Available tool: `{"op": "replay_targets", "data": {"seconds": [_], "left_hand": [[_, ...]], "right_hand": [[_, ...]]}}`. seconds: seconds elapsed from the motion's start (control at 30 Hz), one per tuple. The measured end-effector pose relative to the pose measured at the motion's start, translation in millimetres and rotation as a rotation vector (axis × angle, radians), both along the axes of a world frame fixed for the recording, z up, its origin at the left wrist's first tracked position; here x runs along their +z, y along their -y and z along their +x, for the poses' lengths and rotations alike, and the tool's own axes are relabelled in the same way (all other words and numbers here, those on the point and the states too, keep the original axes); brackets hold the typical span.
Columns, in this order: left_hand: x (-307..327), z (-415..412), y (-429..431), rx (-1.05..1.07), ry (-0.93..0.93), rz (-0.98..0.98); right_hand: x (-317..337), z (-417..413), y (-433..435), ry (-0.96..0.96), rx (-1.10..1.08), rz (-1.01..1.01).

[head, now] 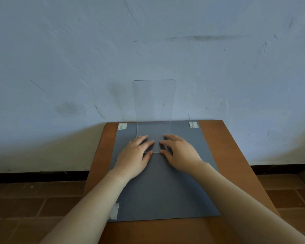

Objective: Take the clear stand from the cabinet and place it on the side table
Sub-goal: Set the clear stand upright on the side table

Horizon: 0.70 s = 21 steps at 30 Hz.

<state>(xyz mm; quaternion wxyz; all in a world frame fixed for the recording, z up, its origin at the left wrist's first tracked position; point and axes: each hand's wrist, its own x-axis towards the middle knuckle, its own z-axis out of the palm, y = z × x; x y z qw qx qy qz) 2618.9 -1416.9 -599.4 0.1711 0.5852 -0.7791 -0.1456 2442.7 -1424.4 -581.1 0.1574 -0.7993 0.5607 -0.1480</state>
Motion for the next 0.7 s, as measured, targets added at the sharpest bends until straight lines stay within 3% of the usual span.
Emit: {"op": "replay_targets", "data": {"seconds": [0.2,0.7], "left_hand": [[-6,-5,8,0.056,-0.067,-0.058],[-9,-12,4,-0.004,0.049,-0.230]], "right_hand": [[-4,1,8,0.027,-0.014,-0.002],[-4,2,17,0.015,-0.028,0.042]]}}
